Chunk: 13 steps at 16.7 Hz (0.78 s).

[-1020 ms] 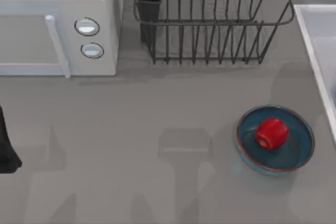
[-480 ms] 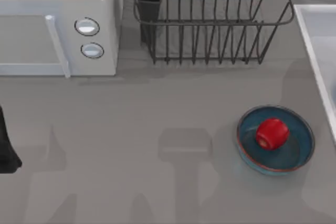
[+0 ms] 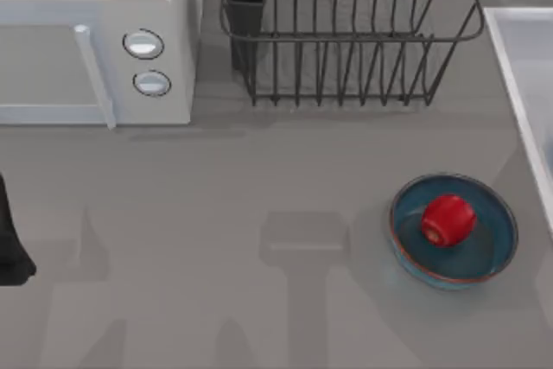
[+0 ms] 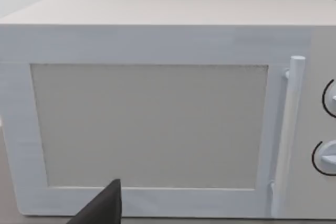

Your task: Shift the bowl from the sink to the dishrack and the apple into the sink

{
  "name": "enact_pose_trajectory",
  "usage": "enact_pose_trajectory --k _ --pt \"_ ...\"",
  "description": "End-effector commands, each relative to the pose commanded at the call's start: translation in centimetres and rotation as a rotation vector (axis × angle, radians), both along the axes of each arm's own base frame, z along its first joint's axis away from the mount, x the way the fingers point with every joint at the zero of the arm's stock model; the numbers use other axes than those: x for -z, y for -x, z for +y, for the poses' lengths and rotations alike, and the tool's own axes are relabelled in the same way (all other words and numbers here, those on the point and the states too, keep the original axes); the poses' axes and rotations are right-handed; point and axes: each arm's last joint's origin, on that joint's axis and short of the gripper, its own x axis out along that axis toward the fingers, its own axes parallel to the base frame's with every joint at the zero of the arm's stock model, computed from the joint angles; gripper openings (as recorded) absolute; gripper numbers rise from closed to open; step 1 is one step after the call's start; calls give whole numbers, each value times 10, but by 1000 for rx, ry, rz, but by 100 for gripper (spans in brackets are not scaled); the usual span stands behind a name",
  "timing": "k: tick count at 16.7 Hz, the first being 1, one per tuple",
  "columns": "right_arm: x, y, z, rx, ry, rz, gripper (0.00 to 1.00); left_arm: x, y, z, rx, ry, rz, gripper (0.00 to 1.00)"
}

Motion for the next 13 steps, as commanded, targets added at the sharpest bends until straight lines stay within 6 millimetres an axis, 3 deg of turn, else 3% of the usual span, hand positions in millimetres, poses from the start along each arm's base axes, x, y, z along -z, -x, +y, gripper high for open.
enact_pose_trajectory --k 2,6,13 --pt "16 0 0 0 -2 7 100 0 0 0 0 0 0 100" --pt "17 0 0 0 -3 7 100 0 0 0 0 0 0 100" --pt "17 0 0 0 -3 7 47 0 0 0 0 0 0 100"
